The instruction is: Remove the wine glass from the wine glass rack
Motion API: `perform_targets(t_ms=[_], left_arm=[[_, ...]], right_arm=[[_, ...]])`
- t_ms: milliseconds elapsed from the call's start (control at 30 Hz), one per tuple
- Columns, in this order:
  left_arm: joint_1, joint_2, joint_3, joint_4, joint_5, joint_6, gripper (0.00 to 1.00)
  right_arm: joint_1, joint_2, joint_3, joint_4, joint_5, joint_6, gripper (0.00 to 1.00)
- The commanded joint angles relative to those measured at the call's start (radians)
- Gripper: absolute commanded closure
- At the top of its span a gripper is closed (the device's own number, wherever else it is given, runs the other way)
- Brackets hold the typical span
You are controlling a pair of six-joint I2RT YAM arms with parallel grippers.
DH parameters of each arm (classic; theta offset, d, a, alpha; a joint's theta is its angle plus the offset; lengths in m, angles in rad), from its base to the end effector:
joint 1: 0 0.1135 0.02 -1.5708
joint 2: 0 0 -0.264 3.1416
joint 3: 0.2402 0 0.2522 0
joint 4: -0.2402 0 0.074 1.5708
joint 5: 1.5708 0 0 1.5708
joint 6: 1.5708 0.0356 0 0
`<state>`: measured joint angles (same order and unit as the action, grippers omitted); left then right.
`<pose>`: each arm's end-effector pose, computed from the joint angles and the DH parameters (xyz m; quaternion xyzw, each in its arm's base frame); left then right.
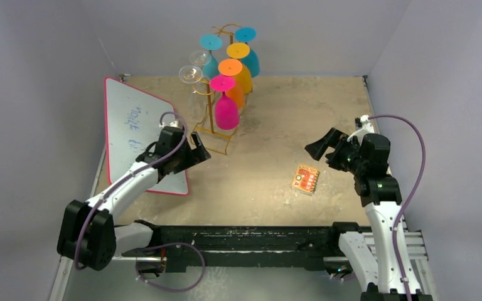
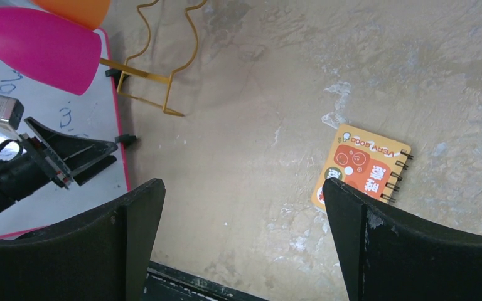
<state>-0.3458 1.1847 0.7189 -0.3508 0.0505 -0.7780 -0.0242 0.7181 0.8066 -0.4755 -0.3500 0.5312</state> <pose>0.2265 -0.0835 0.2218 -0.1902 0.9098 -0.2160 0.2990 0.1596 0.0083 0.3281 0.1306 0.8125 0.2777 0.4956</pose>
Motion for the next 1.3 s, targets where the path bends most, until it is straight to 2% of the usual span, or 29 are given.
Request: perform_targets(t_ms=[0,200,367,467,733,900,1133,1267], left_arm=[[-0.009,0.043,-0.016,0.242,-0.059,-0.029,0.09],[-0.015,0.159,-0.018,0.343,-0.097,-0.012,0.1],[-0.018,0.216,-0.027,0.349,-0.175,0.0,0.12],[-0.019,0.236,-0.01,0.292,-0.244,0.013,0.14],[-0.016,0.278,0.056,0.101,-0.468,-0.003,0.11],[-0.002,0.28,0.084,0.017,-0.533,-0.019,0.09],[0.01,0.266,0.082,0.03,-0.479,0.006,0.09],[0.011,0.255,0.081,0.096,-0.362,0.046,0.09]], right_arm=[[0.006,-0.011,0.018,-0.004,0.024,0.0,0.0],[0.005,-0.008,0.014,-0.005,0.036,-0.002,0.0],[0.006,-0.005,0.035,-0.018,0.053,-0.006,0.0],[0.006,-0.014,0.037,-0.033,0.055,-0.007,0.0],[0.006,-0.034,0.016,-0.031,0.059,0.012,0.0],[0.006,-0.029,0.008,-0.023,0.052,0.009,0.0],[0.006,-0.014,0.027,-0.023,0.055,0.003,0.0],[0.006,-0.019,0.006,-0.018,0.053,0.003,0.0]])
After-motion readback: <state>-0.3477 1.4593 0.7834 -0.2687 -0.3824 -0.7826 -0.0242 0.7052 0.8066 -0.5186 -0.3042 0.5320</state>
